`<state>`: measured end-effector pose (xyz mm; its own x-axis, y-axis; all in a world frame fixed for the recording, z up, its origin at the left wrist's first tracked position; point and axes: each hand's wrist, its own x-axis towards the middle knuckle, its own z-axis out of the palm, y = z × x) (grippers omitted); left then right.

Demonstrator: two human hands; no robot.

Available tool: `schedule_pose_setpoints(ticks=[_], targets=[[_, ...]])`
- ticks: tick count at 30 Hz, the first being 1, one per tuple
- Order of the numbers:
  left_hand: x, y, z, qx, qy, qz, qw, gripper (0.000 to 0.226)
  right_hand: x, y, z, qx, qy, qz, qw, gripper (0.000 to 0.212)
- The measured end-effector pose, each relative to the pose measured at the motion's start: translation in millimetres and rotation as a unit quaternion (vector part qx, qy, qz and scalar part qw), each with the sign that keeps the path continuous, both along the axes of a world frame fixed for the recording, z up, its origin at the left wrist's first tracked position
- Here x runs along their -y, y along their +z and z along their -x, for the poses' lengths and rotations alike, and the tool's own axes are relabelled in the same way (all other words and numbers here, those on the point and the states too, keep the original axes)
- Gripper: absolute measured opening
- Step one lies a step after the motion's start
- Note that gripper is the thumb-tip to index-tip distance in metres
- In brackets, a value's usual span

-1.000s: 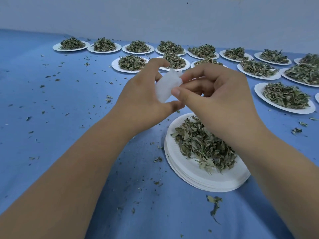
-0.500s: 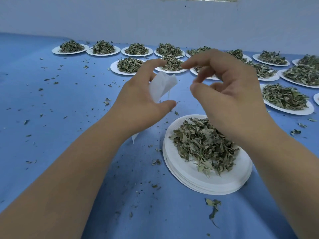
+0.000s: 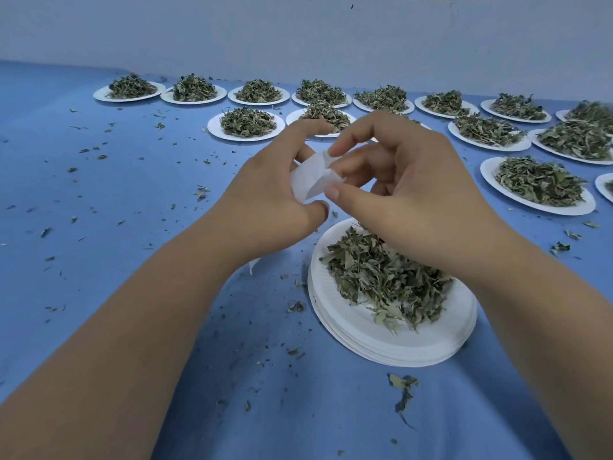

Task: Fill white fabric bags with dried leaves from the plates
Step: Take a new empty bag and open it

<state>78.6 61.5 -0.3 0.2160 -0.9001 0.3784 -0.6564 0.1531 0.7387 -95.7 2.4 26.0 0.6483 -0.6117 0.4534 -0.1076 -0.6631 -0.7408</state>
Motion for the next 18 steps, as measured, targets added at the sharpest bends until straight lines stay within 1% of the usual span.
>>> schedule_pose_setpoints(ticks=[3, 5, 7, 9, 11, 15, 18], targets=[[-0.5, 3.0, -0.5, -0.033, -0.003, 0.007, 0.999, 0.058, 0.9, 1.4, 0.5, -0.022, 0.000, 0.042, 0.999, 0.015], [-0.7, 2.9, -1.1, -0.035, -0.011, 0.006, 0.999, 0.057, 1.0, 3.0, 1.8, -0.053, 0.004, 0.043, 0.998, 0.017], [-1.2, 1.5, -0.1, -0.011, -0.013, 0.004, 1.000, 0.059, -0.4, 5.2, 2.8, -0.092, 0.032, 0.016, 0.995, 0.022], [-1.3, 0.0, 1.3, 0.027, -0.007, 0.005, 1.000, 0.060, -3.3, 8.3, 3.8, -0.126, 0.064, -0.012, 0.990, 0.034], [-2.9, 1.4, 2.1, 0.055, -0.004, 0.009, 0.998, 0.061, -6.0, 9.3, 4.9, -0.148, 0.080, -0.011, 0.986, 0.040], [-9.7, 10.0, 2.3, 0.054, -0.057, 0.001, 0.997, 0.075, -6.3, 9.0, 2.5, -0.174, 0.044, 0.021, 0.984, 0.043], [-11.4, 12.4, 1.1, 0.072, -0.039, 0.014, 0.997, 0.080, -10.1, 10.6, 0.0, -0.175, 0.062, 0.021, 0.982, 0.039]])
